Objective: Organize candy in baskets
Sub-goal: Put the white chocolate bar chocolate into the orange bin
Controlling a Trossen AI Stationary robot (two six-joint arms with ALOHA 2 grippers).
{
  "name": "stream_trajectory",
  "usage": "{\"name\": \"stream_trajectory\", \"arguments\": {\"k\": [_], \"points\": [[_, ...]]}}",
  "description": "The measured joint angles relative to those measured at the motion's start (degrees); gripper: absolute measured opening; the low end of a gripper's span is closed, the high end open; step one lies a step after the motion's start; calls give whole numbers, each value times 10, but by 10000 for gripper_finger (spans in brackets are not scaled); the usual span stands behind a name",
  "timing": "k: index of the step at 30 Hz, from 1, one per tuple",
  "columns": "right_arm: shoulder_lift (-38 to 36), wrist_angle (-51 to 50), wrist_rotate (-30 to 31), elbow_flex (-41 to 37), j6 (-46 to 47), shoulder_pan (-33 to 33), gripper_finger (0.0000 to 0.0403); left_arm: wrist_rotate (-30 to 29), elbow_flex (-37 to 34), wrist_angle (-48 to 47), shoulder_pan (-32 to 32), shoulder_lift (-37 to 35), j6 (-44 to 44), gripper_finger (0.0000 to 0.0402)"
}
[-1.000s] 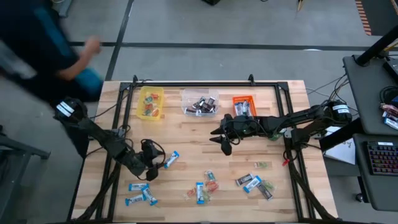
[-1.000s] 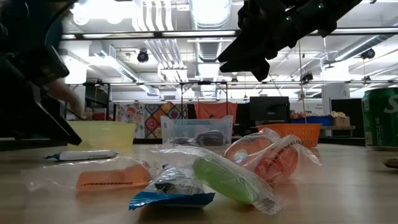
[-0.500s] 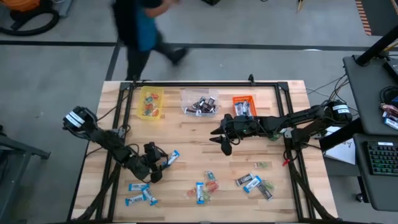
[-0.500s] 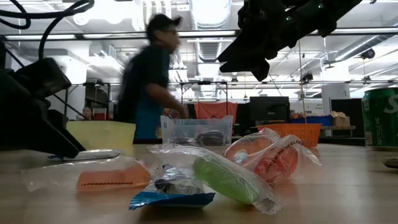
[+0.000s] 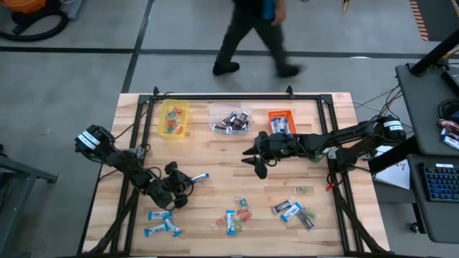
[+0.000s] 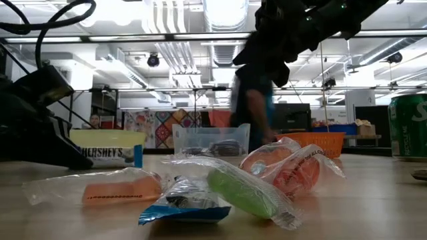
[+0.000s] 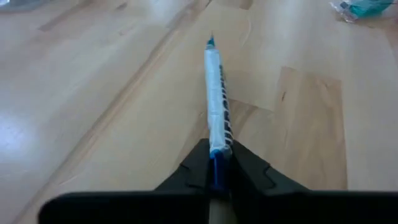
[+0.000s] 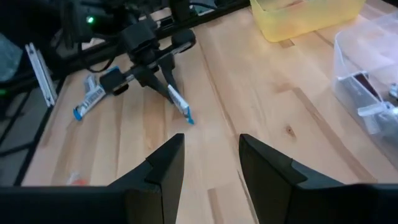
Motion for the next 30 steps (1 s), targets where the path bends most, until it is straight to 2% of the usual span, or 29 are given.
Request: {"name": "stream_trajectory", "arguments": {"k": [2,7,13,21,24,30], "points": [[0,0,14,0,28,0,144,2,0,3,0,-8,16,10],[11,11,39,0,90,3,144,4,-2,21,0,-31,61,21],[70,68,38,2,117,8,144,-16,-1,49,1,-55,109,4],[186,147,5,51,-28,27,144,-32,0,178,13,-56,220,4],[220,177,-32,80,-46,26,147,-42,6,204,21,-53,249,4],[264,178,-70,138,-63,26,173,-46,22,207,27,-51,277,4]]}}
